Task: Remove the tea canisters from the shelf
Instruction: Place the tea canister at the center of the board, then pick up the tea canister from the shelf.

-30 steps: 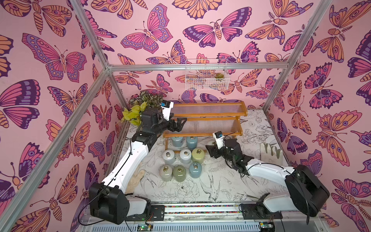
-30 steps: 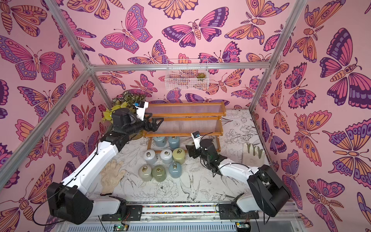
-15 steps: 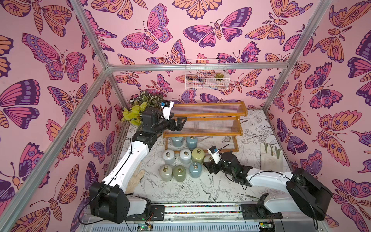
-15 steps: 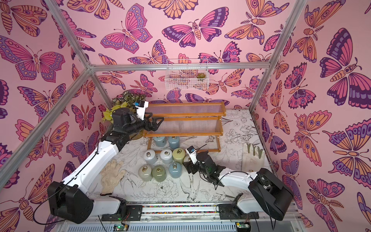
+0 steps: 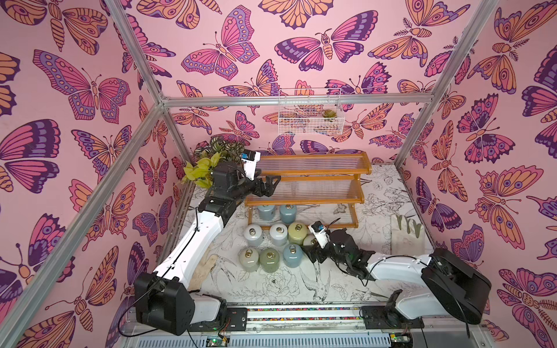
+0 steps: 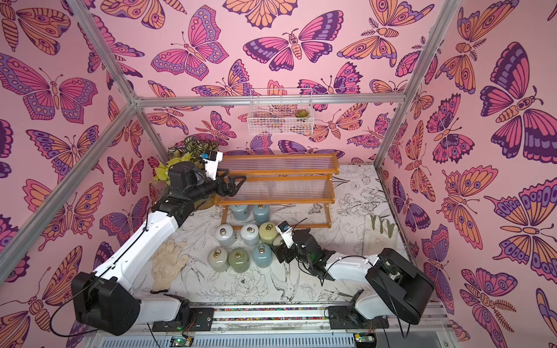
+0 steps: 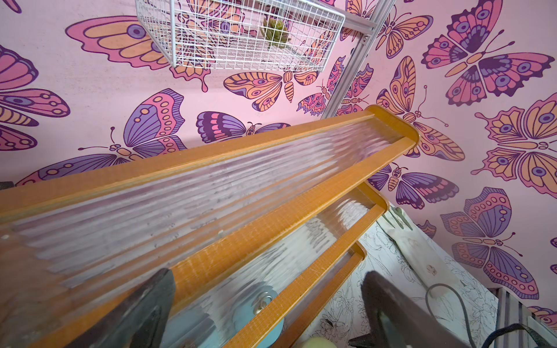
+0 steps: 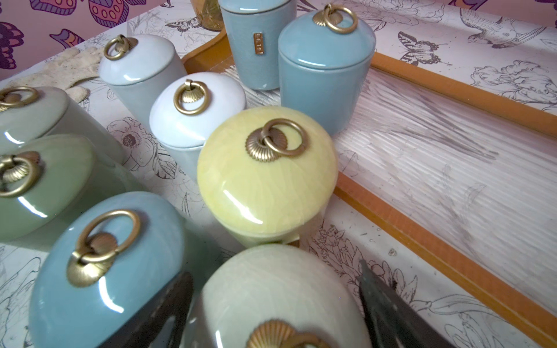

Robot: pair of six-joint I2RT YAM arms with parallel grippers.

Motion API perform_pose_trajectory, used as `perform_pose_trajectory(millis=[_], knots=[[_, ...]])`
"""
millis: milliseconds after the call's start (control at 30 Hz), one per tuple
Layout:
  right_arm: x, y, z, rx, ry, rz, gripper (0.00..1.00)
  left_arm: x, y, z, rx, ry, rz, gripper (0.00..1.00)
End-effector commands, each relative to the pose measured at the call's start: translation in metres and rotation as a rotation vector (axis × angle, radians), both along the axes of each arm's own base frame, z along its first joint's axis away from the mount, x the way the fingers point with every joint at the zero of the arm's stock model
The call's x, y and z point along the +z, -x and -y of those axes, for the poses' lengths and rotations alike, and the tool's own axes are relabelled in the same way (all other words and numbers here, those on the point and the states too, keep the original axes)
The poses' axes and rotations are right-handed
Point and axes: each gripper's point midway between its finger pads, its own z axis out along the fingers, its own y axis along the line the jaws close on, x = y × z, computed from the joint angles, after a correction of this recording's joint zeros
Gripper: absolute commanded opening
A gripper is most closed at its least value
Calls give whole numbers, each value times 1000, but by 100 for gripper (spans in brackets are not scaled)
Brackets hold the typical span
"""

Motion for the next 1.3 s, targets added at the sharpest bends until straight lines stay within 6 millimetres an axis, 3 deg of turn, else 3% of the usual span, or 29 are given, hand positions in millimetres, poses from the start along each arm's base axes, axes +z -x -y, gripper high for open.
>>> perform_pose_trajectory(millis=[0,200,367,600,900,1133,1267], knots=[[19,-5,-6,-6,-32,44,99,-27,3,0,6,-12,-96,100],[37,-11,0,-46,-40,90,99,-27,3,1,2,-10,-96,100],[69,-21,4,-87,-44,163,99,-26,4,0,3,-12,-92,100],[104,-36,-17,-51,-47,204,99,-27,6,-1,8,-13,-92,100],[110,-72,-38,-60,-92,102,99,-25,10,-1,0,-10,-84,100],[104,-89,-53,-57,-83,38,100,-21,11,-1,-3,-13,-71,100],[86,-102,-57,-76,-71,-20,99,-20,12,-2,1,-13,-70,100]])
